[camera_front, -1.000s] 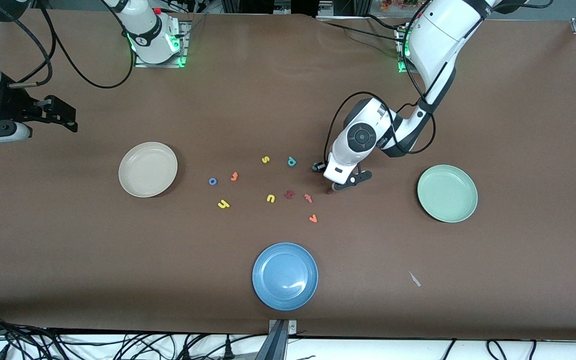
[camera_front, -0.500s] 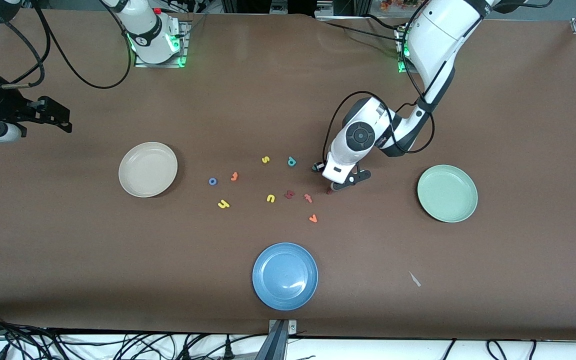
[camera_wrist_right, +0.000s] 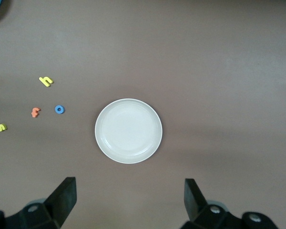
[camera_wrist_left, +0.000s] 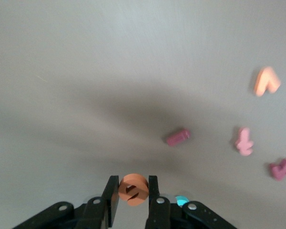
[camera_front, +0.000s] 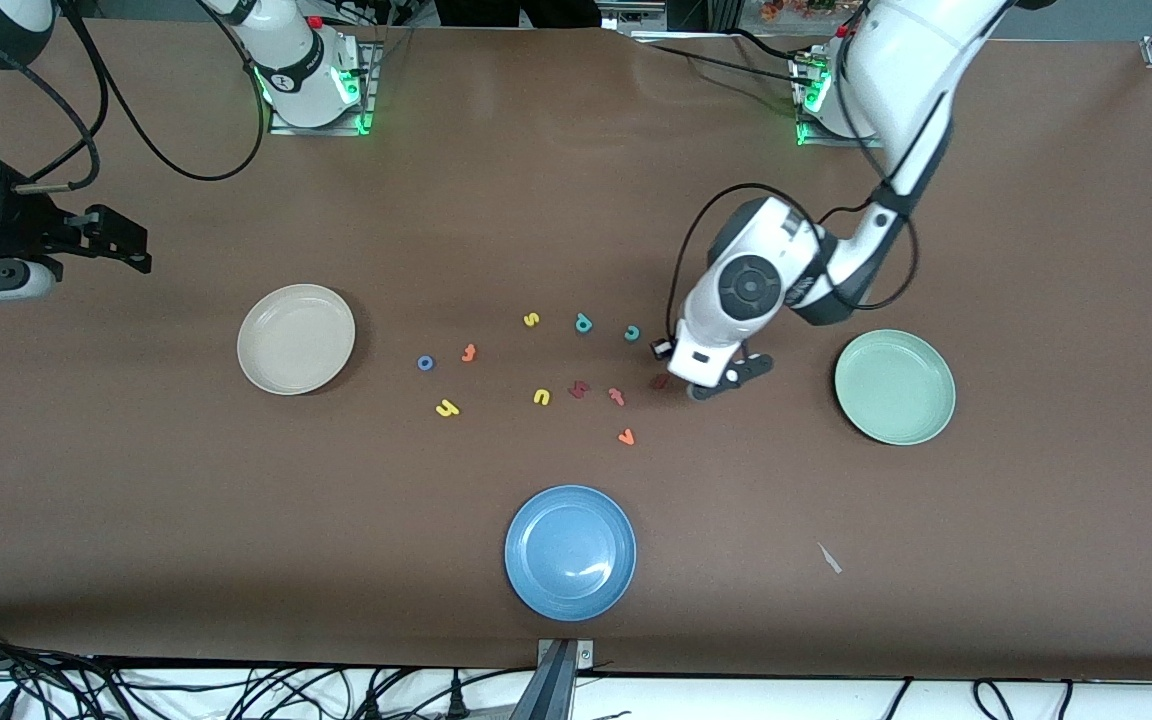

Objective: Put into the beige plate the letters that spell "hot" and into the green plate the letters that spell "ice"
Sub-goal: 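Close the left gripper on the orange e and lift it, then release the e on the green plate while the right gripper reaches out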

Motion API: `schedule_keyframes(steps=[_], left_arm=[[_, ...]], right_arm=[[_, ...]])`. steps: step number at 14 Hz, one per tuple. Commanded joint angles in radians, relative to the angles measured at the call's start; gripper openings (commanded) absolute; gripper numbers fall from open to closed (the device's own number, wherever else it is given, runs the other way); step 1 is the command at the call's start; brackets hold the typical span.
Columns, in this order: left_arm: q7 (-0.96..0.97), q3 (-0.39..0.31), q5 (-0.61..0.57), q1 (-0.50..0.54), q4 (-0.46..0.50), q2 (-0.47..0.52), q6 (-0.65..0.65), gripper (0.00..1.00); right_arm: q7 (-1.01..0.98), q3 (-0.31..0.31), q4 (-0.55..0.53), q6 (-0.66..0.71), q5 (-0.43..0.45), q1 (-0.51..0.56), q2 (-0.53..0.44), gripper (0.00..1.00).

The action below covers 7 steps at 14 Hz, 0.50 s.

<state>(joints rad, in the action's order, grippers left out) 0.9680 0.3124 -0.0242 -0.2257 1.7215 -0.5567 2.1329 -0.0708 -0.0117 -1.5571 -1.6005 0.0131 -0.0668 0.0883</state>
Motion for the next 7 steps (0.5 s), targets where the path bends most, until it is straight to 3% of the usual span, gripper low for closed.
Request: schedule_keyframes(steps=[1,3,7], left_arm=[[-0.108,0.004,-0.023,0.103,-0.056,0.067,-0.158,0.10],[-0.242,0.005,-0.023,0.204,-0.057,0.106,-0.189,0.09],[-0.499,0.004,-0.023,0.374,-0.043,0.107,-0.199,0.08]], right_arm=[[-0.009,0.009,0.017,0.002,-0.071,0.002,0.020,1.00],[0.000,0.013,0.034,0.002,-0.126,-0.011,0.070,1.00],[0.086,0.013,0.093,-0.010,-0.120,-0.109,0.163,1.00]])
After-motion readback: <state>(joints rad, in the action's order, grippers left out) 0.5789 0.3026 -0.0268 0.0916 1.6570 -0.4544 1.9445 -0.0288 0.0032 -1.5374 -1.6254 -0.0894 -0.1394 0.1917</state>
